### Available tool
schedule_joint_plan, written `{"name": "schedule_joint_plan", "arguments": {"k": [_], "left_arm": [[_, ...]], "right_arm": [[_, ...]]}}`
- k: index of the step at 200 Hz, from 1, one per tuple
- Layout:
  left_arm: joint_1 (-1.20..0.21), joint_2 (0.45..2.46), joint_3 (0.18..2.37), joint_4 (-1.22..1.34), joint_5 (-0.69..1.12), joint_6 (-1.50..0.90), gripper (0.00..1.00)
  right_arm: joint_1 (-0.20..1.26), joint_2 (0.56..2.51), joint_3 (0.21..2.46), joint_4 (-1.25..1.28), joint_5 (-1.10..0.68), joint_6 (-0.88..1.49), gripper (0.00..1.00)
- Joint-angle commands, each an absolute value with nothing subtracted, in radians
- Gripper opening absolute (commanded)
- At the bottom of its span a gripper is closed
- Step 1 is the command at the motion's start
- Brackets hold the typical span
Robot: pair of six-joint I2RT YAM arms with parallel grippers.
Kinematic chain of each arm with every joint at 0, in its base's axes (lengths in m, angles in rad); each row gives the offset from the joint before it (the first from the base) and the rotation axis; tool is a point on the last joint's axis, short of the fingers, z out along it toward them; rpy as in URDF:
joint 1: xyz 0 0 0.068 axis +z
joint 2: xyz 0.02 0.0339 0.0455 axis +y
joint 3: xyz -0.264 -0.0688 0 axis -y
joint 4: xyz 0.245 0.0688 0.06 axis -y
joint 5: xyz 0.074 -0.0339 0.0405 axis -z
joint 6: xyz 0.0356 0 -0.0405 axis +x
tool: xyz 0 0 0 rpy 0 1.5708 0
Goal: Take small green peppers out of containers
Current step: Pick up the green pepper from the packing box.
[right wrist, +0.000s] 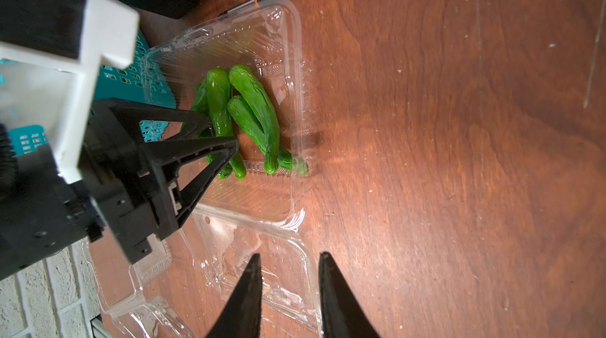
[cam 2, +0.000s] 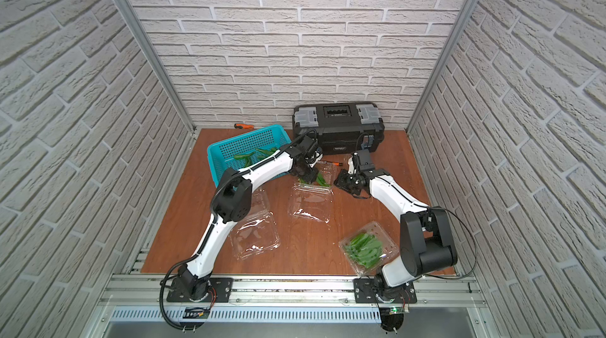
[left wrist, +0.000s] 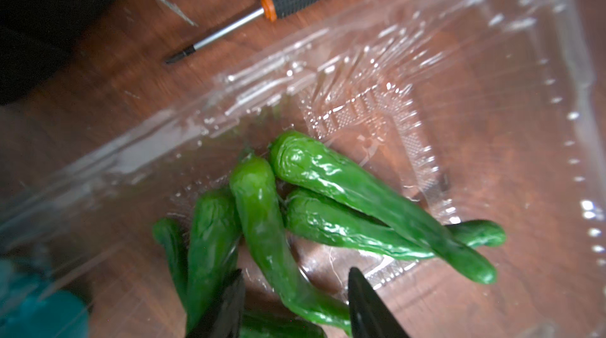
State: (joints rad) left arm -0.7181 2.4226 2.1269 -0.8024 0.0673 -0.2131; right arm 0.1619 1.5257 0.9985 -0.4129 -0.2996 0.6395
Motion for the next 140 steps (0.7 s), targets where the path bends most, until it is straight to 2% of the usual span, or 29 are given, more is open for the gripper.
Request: {"name": "schedule_joint_plan", "arguments": {"k": [1, 24, 45, 70, 107, 140], "left_arm": [[-0.711, 2.451, 2.167, -0.840, 0.064, -0.219, 0.46], [-0.711, 2.478, 2.190, -0.852, 0.072, -0.219, 0.41], [-0.711, 2.495, 2.205, -0.858, 0.078, -0.222, 0.30], [-0.709, 2.504, 2.206, -0.847, 0.114, -0.229, 0.22], [-0.704, 2.488, 2.205, -0.829, 0.168, -0.242, 0.00], [-0.695, 2.403, 2.159, -0.774, 0.211, -0.267, 0.00]], "right_arm": [[0.168, 1.489, 1.025, -0.418, -0.291, 0.629, 0.31], [0.168, 1.485, 1.024, -0.417, -0.293, 0.627, 0.31], [0.168, 1.479, 1.025, -0.421, -0.292, 0.624, 0.31], [0.169, 1.477, 1.028, -0.427, -0.291, 0.621, 0.31], [0.169, 1.479, 1.025, -0.422, -0.289, 0.621, 0.31], [0.174, 1.482, 1.026, -0.416, -0.292, 0.616, 0.31]]}}
